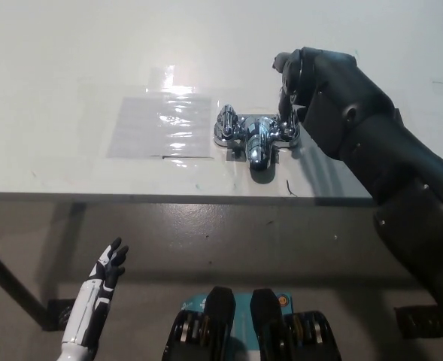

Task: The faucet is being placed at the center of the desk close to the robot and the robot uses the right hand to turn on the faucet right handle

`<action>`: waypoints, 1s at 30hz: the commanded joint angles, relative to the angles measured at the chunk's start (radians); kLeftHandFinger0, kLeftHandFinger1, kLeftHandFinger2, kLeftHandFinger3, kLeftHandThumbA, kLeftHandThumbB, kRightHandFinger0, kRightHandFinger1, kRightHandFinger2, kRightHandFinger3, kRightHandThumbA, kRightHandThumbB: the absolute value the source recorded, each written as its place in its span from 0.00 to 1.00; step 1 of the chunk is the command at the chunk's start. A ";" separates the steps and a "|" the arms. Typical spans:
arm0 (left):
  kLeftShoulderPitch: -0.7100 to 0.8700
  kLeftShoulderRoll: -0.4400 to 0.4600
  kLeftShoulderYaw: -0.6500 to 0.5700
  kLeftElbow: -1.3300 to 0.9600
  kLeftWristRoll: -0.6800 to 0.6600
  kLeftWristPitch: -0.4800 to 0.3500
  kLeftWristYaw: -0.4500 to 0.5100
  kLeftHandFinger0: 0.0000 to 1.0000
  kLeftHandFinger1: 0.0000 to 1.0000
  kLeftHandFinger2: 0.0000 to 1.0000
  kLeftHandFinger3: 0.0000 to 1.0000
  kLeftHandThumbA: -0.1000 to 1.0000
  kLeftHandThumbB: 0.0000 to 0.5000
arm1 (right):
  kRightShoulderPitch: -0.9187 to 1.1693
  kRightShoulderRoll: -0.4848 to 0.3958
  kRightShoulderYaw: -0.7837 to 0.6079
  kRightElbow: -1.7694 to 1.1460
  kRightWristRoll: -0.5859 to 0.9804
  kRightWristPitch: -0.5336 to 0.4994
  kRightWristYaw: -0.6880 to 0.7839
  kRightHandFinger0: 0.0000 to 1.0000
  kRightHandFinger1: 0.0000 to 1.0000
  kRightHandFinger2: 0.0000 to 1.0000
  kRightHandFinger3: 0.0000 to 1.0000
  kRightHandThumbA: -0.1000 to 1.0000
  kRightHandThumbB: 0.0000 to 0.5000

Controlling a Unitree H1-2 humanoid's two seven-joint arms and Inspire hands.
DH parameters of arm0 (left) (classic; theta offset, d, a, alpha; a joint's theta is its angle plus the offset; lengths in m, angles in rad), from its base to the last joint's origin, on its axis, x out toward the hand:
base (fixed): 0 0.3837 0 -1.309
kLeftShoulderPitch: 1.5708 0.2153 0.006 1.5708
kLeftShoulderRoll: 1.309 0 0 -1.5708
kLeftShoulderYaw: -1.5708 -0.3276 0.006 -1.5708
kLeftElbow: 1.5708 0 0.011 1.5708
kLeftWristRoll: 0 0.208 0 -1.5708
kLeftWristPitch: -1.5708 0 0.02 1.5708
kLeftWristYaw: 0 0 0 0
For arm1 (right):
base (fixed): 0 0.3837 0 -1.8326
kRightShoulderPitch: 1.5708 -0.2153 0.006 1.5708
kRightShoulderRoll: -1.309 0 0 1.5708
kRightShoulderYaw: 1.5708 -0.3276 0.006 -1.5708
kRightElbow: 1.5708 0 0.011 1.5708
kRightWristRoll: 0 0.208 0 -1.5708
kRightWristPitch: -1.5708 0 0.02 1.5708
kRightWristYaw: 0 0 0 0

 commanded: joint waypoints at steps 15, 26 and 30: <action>-0.020 0.013 -0.004 -0.030 0.010 -0.031 -0.002 1.00 1.00 1.00 1.00 1.00 0.34 | -0.081 -0.013 0.034 0.003 -0.038 -0.055 0.061 1.00 1.00 1.00 1.00 0.84 0.91; -0.033 0.018 -0.006 -0.034 0.018 -0.028 -0.004 1.00 1.00 1.00 1.00 1.00 0.34 | -0.075 -0.013 0.057 0.045 -0.054 -0.068 0.063 1.00 1.00 1.00 1.00 0.90 0.91; -0.032 0.016 -0.004 -0.036 0.020 -0.029 0.000 1.00 1.00 1.00 1.00 1.00 0.31 | -0.060 -0.017 0.059 0.046 -0.056 -0.069 0.035 1.00 1.00 1.00 1.00 0.87 0.90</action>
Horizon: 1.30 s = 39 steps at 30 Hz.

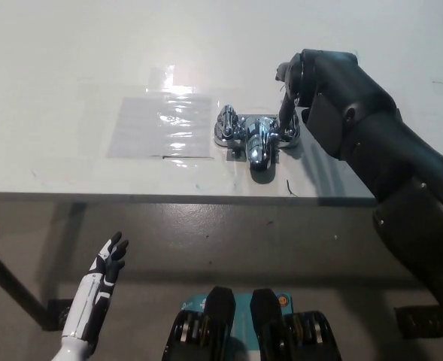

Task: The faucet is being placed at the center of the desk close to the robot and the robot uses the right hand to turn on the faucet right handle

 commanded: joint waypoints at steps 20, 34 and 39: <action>-0.020 0.013 -0.003 -0.026 0.010 -0.038 0.000 1.00 1.00 1.00 1.00 1.00 0.33 | -0.070 -0.054 0.047 0.085 -0.047 -0.071 0.130 1.00 1.00 1.00 1.00 0.88 0.76; -0.024 0.011 0.001 -0.026 -0.005 -0.036 -0.003 1.00 1.00 1.00 1.00 1.00 0.32 | -0.087 -0.087 0.078 0.094 -0.064 -0.133 0.266 1.00 1.00 1.00 1.00 0.79 0.61; -0.025 0.012 0.000 -0.031 -0.009 -0.030 -0.008 1.00 1.00 1.00 1.00 1.00 0.32 | -0.088 -0.093 0.086 0.095 -0.065 -0.140 0.266 1.00 1.00 1.00 1.00 0.82 0.60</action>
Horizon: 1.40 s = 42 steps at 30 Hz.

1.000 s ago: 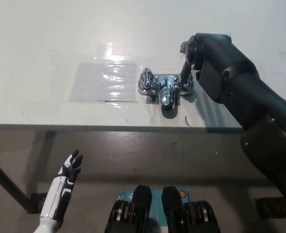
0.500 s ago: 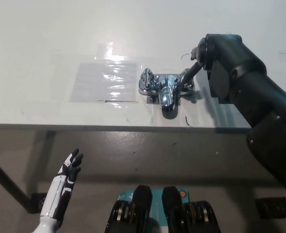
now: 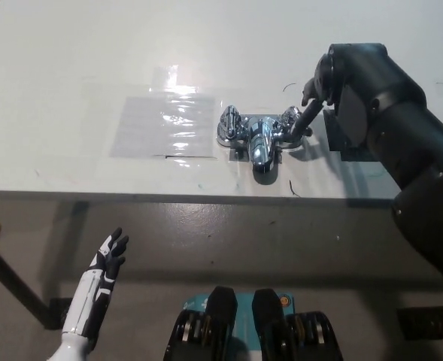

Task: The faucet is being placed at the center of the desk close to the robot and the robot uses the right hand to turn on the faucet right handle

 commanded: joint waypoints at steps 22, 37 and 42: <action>-0.014 0.008 -0.001 -0.034 0.000 -0.024 -0.002 1.00 1.00 1.00 1.00 1.00 0.32 | 0.023 -0.024 -0.134 -0.064 -0.013 0.121 -0.556 1.00 1.00 1.00 1.00 0.59 0.71; -0.020 0.001 0.003 -0.038 -0.031 -0.007 -0.009 1.00 1.00 1.00 1.00 1.00 0.34 | -0.012 -0.071 -0.044 -0.041 -0.065 0.091 -0.370 1.00 1.00 1.00 1.00 0.55 0.93; -0.019 0.006 0.001 -0.030 -0.035 -0.022 -0.012 1.00 1.00 1.00 1.00 1.00 0.21 | -0.017 -0.082 -0.012 -0.033 -0.069 0.088 -0.363 1.00 1.00 1.00 1.00 0.47 0.97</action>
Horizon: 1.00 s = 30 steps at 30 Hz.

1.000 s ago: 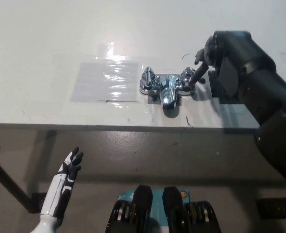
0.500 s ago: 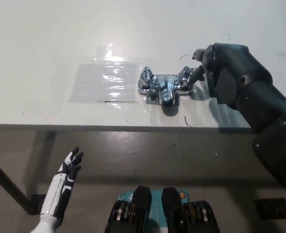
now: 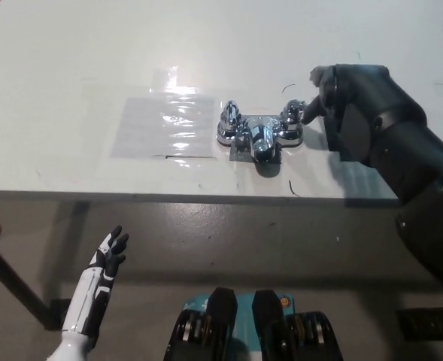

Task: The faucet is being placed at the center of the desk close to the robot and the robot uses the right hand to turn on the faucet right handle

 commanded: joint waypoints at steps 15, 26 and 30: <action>-0.028 0.007 -0.002 -0.012 -0.015 -0.040 -0.006 1.00 1.00 1.00 1.00 1.00 0.15 | -0.104 -0.121 0.022 -0.026 -0.026 -0.038 0.082 1.00 1.00 1.00 1.00 0.55 0.98; -0.030 0.007 -0.002 -0.012 -0.016 -0.034 -0.008 1.00 1.00 1.00 1.00 1.00 0.17 | -0.109 -0.255 -0.028 -0.414 0.008 -0.026 0.446 1.00 1.00 1.00 1.00 0.55 1.00; -0.031 0.008 0.001 -0.008 -0.020 -0.038 -0.007 1.00 1.00 1.00 1.00 1.00 0.15 | -0.085 -0.369 -0.027 -0.656 -0.076 0.056 0.425 1.00 1.00 1.00 1.00 0.54 1.00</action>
